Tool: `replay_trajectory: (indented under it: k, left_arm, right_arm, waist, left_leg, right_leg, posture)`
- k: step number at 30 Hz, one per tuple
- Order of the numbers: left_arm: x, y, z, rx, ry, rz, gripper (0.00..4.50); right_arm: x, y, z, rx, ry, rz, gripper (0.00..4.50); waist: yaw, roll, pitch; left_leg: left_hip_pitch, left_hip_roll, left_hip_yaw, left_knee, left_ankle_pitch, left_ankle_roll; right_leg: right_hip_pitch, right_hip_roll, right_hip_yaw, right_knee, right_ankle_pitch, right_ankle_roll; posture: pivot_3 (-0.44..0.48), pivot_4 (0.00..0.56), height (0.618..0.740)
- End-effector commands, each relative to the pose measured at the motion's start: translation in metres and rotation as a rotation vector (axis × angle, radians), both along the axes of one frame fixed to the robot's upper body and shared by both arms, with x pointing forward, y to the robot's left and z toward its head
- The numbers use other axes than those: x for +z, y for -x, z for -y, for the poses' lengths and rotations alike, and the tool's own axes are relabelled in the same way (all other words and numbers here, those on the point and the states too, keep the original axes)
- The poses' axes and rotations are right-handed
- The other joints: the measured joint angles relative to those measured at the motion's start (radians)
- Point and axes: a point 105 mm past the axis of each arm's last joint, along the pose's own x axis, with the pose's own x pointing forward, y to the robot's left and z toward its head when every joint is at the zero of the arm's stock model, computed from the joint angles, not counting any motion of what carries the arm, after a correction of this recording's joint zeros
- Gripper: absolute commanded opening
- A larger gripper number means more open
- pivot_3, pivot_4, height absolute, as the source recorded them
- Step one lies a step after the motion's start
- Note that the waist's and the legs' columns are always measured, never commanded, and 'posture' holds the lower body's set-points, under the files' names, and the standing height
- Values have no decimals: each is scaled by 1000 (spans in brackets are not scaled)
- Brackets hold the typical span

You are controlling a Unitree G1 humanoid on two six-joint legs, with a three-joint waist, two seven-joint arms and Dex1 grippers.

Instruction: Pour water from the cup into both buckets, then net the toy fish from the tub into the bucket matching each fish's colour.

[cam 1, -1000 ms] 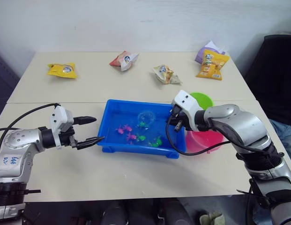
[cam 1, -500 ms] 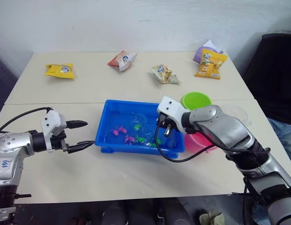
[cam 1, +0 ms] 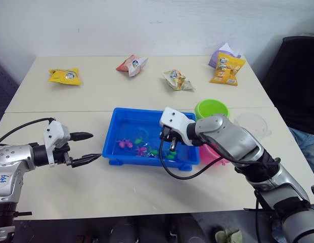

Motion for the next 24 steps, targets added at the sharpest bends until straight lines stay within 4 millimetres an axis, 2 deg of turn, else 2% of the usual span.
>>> replay_trajectory:
  k: [1,7,13,19,24]
  left_arm:
    - [15,2,-1,-10,-13,49,4484]
    - [16,3,-2,-11,-15,46,4484]
    - [18,5,-5,-11,-23,41,4484]
    - [18,6,-6,-14,-28,34,4484]
    - [18,6,-6,-15,-29,31,4484]
  right_arm:
    - [9,5,-10,61,3,36,0]
    - [4,4,-12,107,86,76,0]
    - [3,11,-25,192,111,77,0]
    - [4,18,-28,269,108,59,0]
    - [12,16,-28,251,25,25,0]
  waist:
    - [0,0,0]
    - [-1,0,0]
    - [-2,0,0]
    - [-1,0,0]
    - [-2,0,0]
  left_leg:
    - [0,0,0,0,0,0]
    - [0,0,0,0,0,0]
    - [0,0,0,0,0,0]
    - [0,0,0,0,0,0]
    - [0,0,0,0,0,0]
  right_leg:
    - [0,0,0,0,0,0]
    - [0,0,0,0,0,0]
    - [0,0,0,0,0,0]
    - [-1,0,0,0,0,0]
    - [-1,0,0,0,0,0]
  posture:
    - [0,150,739]
    - [0,150,739]
    - [0,150,739]
    - [0,150,739]
    - [0,150,739]
